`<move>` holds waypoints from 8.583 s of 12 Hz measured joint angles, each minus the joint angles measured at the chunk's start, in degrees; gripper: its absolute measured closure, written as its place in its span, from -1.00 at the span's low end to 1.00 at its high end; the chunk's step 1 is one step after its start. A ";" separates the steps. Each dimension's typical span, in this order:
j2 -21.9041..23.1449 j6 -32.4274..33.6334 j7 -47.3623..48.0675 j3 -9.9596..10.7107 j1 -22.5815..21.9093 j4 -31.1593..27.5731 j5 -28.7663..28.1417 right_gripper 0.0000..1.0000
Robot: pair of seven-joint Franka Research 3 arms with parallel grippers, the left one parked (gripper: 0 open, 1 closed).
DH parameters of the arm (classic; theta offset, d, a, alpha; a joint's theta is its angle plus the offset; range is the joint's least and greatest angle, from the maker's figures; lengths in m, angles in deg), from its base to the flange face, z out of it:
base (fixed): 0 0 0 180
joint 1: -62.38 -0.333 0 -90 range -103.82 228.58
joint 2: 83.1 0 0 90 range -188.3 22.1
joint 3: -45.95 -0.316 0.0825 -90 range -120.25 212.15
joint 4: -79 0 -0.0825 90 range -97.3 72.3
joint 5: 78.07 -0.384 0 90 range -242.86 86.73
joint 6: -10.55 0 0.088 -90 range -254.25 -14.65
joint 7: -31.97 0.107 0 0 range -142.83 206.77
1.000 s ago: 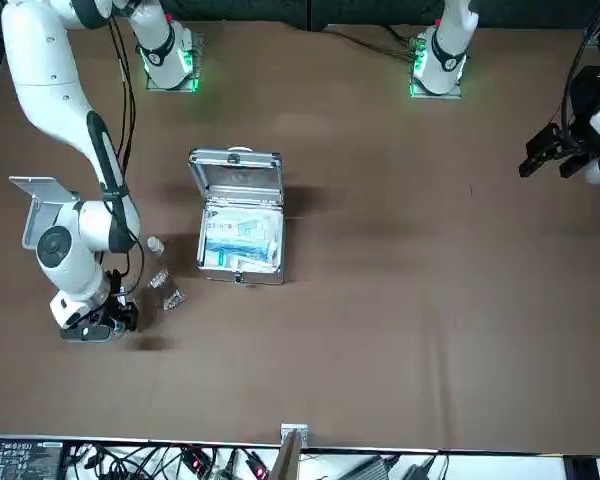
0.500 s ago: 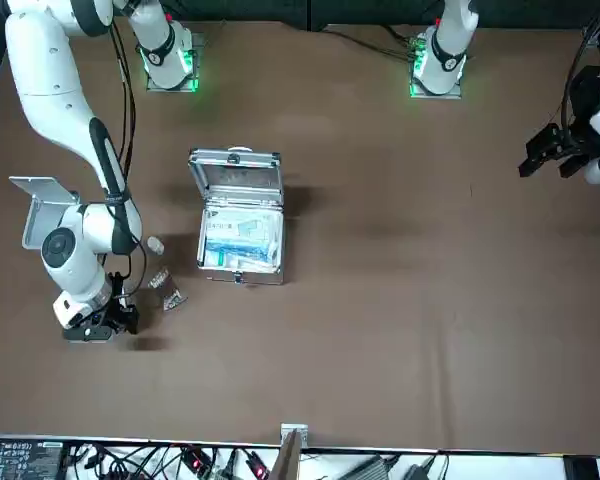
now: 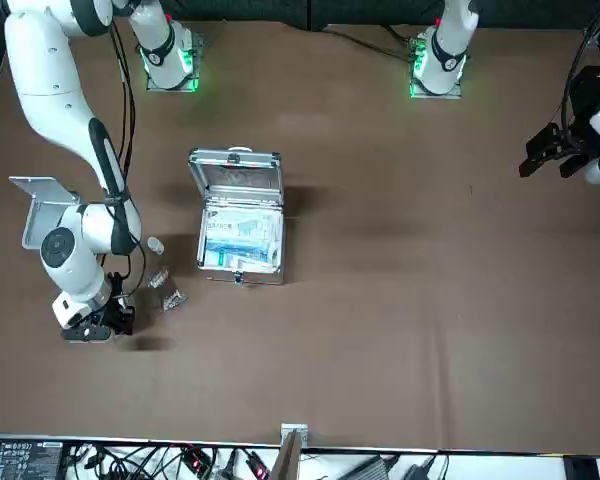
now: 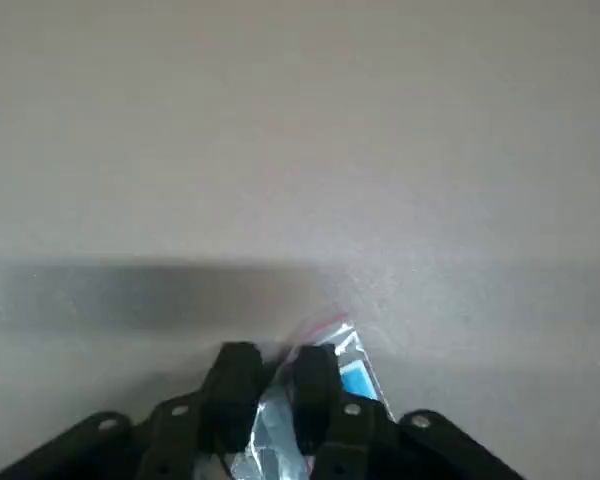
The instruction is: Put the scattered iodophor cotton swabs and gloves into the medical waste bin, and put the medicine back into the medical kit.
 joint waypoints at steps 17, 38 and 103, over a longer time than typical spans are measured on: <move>15.02 23.16 0.07 0.00 1.33 2.71 -0.03 0.97; 18.07 47.67 -17.57 0.10 13.64 -1.28 0.18 -0.29; 14.12 48.68 -62.91 -6.05 24.92 6.12 1.48 0.94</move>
